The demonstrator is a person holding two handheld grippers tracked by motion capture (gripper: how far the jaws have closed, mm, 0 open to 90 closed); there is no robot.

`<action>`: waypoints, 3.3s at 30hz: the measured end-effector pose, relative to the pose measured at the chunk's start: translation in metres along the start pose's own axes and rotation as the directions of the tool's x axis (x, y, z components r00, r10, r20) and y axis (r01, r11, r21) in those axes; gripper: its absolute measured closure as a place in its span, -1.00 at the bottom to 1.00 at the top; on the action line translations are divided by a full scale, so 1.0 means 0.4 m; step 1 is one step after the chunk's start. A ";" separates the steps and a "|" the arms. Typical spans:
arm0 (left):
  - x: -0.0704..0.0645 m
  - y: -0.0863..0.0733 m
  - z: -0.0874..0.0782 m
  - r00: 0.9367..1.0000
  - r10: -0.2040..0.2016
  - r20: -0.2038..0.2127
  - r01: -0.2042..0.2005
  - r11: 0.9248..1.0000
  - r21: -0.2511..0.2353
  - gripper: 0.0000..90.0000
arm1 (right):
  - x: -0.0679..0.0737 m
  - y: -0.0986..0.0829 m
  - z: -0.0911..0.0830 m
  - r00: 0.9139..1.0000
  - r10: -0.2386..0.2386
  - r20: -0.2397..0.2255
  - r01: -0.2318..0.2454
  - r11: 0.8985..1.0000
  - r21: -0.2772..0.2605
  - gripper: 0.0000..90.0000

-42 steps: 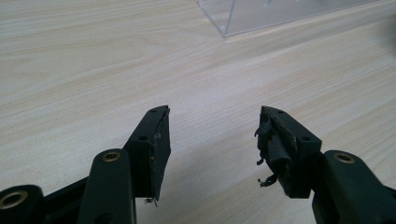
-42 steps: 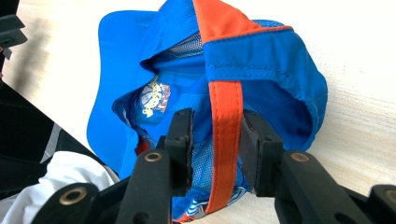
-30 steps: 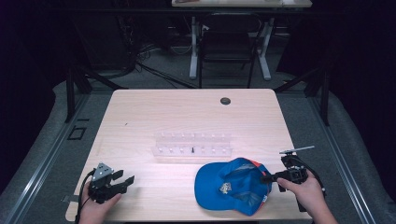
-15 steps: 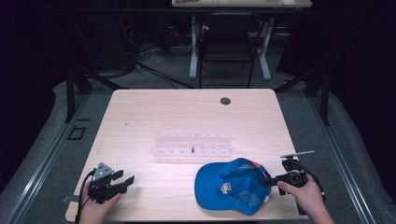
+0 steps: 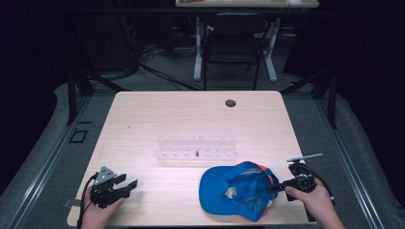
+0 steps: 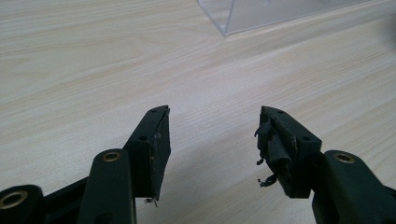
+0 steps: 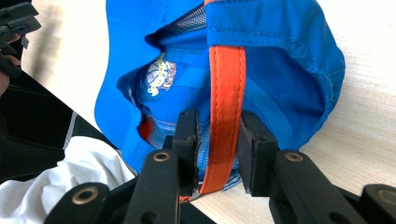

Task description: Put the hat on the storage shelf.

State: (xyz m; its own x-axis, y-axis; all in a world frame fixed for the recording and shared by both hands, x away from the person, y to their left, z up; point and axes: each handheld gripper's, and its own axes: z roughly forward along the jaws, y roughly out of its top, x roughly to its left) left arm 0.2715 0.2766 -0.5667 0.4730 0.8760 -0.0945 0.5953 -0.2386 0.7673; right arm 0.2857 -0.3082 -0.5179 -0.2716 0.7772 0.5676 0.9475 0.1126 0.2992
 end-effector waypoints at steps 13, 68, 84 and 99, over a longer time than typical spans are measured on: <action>-0.002 -0.001 0.002 1.000 0.002 -0.001 -0.002 1.000 0.001 -0.02 | 0.025 0.018 -0.028 1.000 0.003 0.025 -0.003 1.000 -0.019 0.71; -0.007 0.000 0.003 1.000 0.012 0.003 -0.012 1.000 0.012 -0.02 | 0.237 0.141 -0.149 0.996 -0.028 -0.088 0.029 1.000 0.002 0.73; -0.010 -0.001 0.005 1.000 0.013 0.005 -0.013 1.000 0.007 -0.02 | 0.289 0.182 -0.165 0.976 -0.007 -0.218 0.005 1.000 -0.011 0.73; -0.018 0.001 0.006 1.000 0.020 0.016 -0.021 1.000 0.019 -0.02 | 0.323 0.195 -0.180 0.962 -0.005 -0.274 -0.003 1.000 -0.030 0.74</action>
State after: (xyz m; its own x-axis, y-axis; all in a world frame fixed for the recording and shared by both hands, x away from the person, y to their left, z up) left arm 0.2697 0.2692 -0.5672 0.4955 0.8640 -0.0893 0.5974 -0.2644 0.7571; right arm 0.3123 -0.2436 -0.3659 -0.3124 0.5773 0.7544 0.9429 0.0918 0.3202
